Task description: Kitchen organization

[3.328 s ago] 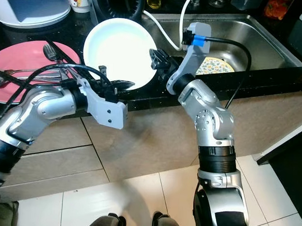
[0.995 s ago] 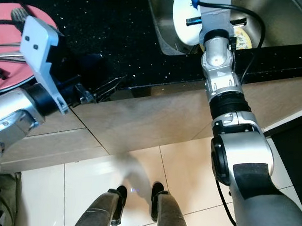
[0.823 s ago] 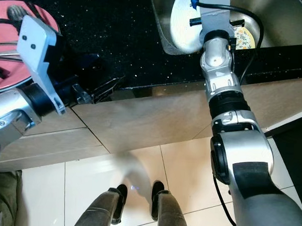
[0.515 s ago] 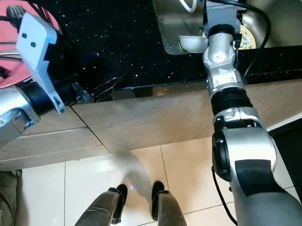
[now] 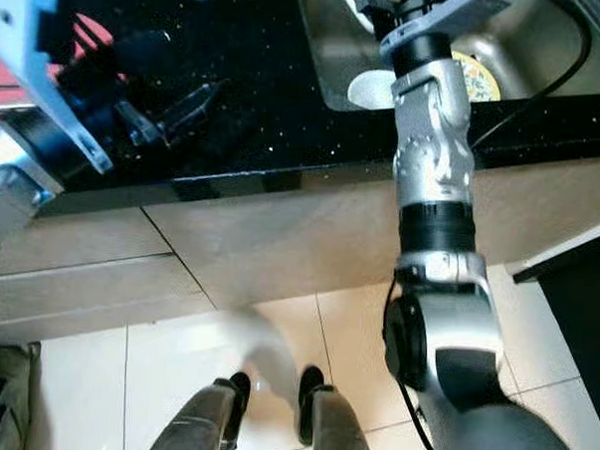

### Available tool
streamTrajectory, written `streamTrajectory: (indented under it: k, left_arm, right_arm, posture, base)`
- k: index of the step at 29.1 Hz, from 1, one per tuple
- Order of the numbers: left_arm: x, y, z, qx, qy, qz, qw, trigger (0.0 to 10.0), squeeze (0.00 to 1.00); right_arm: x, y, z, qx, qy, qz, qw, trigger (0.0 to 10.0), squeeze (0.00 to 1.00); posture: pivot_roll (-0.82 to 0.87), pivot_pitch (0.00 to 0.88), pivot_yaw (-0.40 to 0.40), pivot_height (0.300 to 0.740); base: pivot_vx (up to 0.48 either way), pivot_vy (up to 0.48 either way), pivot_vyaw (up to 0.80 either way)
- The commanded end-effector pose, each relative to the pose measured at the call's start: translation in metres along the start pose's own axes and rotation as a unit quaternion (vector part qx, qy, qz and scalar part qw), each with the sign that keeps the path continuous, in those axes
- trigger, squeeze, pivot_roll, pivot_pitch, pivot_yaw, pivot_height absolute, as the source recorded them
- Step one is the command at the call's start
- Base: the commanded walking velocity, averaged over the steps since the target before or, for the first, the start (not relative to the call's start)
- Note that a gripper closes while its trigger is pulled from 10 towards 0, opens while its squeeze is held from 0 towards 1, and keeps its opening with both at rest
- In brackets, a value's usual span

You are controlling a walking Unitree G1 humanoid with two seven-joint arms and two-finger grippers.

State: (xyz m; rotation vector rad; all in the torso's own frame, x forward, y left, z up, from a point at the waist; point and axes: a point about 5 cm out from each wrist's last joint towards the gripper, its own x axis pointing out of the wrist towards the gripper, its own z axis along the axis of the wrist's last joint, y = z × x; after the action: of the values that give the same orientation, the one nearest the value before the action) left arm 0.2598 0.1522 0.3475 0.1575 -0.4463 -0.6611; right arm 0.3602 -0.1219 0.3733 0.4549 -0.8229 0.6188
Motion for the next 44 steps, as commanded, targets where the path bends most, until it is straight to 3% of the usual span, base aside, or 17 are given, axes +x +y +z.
streamTrajectory:
  k: [1,2,8,14,16,20,22,24,25,26,27,32,34,36,40,42,44]
  left_arm:
    - [0.000,-0.005,0.005,-0.011,-0.022,-0.029,0.999,10.0,0.29]
    - [-0.002,-0.008,0.007,-0.017,-0.031,-0.050,0.998,10.0,0.00]
    - [-0.011,-0.014,0.006,-0.027,-0.035,-0.093,0.995,10.0,0.00]
    - [-0.038,-0.014,-0.012,-0.034,0.023,-0.108,0.993,10.0,0.00]
    - [-0.054,-0.008,-0.025,-0.017,0.077,-0.078,0.994,10.0,0.00]
    - [-0.063,-0.002,-0.033,-0.003,0.109,-0.046,0.993,10.0,0.00]
    - [-0.072,0.008,-0.040,0.018,0.137,0.006,0.990,10.0,0.00]
    - [-0.077,0.017,-0.043,0.032,0.148,0.061,0.987,10.0,0.00]
    - [-0.077,0.017,-0.043,0.032,0.148,0.061,0.987,10.0,0.00]
    - [-0.079,0.022,-0.043,0.042,0.142,0.103,0.983,10.0,0.00]
    - [-0.079,0.022,-0.043,0.042,0.142,0.103,0.983,10.0,0.00]
    - [-0.082,0.011,-0.051,0.012,0.144,0.093,0.985,10.0,0.00]
    - [-0.086,0.000,-0.058,-0.012,0.154,0.060,0.986,10.0,0.00]
    - [-0.104,-0.032,-0.083,-0.061,0.212,-0.048,0.974,10.0,0.00]
    - [-0.109,-0.041,-0.095,-0.074,0.231,-0.065,0.968,10.0,0.00]
    - [-0.110,-0.044,-0.101,-0.088,0.235,-0.068,0.966,10.0,0.00]
    - [-0.114,-0.059,-0.114,-0.125,0.249,-0.109,0.954,10.0,0.00]
  right_arm:
    - [-0.002,0.012,-0.001,0.019,0.003,0.047,0.999,10.0,0.00]
    - [-0.007,0.019,-0.008,0.027,0.015,0.070,0.997,10.0,0.00]
    - [-0.019,0.033,-0.020,0.056,0.053,0.128,0.989,10.0,0.00]
    - [-0.029,0.048,-0.043,0.065,0.109,0.153,0.980,10.0,0.00]
    - [-0.032,0.053,-0.052,0.062,0.133,0.159,0.976,10.0,0.00]
    - [-0.034,0.054,-0.058,0.059,0.147,0.157,0.975,10.0,0.00]
    - [-0.036,0.052,-0.065,0.049,0.167,0.140,0.975,10.0,0.00]
    - [-0.040,0.048,-0.073,0.036,0.187,0.121,0.974,10.0,0.00]
    - [-0.040,0.048,-0.073,0.036,0.187,0.121,0.974,10.0,0.00]
    - [-0.047,0.047,-0.081,0.012,0.212,0.120,0.970,10.0,0.00]
    - [-0.047,0.047,-0.081,0.012,0.212,0.120,0.970,10.0,0.00]
    - [-0.056,0.053,-0.092,-0.004,0.239,0.136,0.962,10.0,0.00]
    - [-0.058,0.055,-0.094,-0.005,0.245,0.138,0.960,10.0,0.00]
    - [-0.059,0.054,-0.099,-0.008,0.246,0.117,0.962,10.0,0.00]
    - [-0.059,0.049,-0.100,-0.012,0.242,0.090,0.966,10.0,0.00]
    - [-0.059,0.044,-0.098,0.000,0.235,0.072,0.969,10.0,0.00]
    - [-0.059,0.038,-0.086,0.055,0.196,0.062,0.977,10.0,0.00]
  posture:
    - [0.18,0.191,-0.057,0.740]
    - [0.18,0.180,-0.059,0.740]
    - [0.19,0.152,-0.068,0.740]
    - [0.21,0.143,-0.082,0.740]
    - [0.23,0.145,-0.088,0.740]
    - [0.24,0.145,-0.093,0.740]
    - [0.25,0.146,-0.097,0.740]
    - [0.25,0.146,-0.097,0.740]
    - [0.25,0.146,-0.097,0.740]
    - [0.25,0.148,-0.098,0.740]
    - [0.25,0.148,-0.098,0.740]
    - [0.25,0.153,-0.099,0.740]
    - [0.25,0.154,-0.100,0.740]
    - [0.25,0.151,-0.098,0.740]
    - [0.25,0.151,-0.097,0.740]
    - [0.25,0.148,-0.092,0.740]
    - [0.24,0.146,-0.086,0.740]
  base:
    - [0.000,0.000,0.00]
    - [0.000,0.000,0.00]
    - [0.000,0.000,0.00]
    - [0.000,0.000,0.00]
    - [0.000,0.000,0.00]
    - [0.000,0.000,0.00]
    - [0.000,0.000,0.00]
    - [0.000,0.000,0.00]
    - [0.000,0.000,0.00]
    - [0.000,0.000,0.00]
    - [0.000,0.000,0.00]
    - [0.000,0.000,0.00]
    - [0.000,0.000,0.00]
    - [0.000,0.000,0.00]
    - [0.000,0.000,0.00]
    - [0.000,0.000,0.00]
    - [0.000,0.000,0.00]
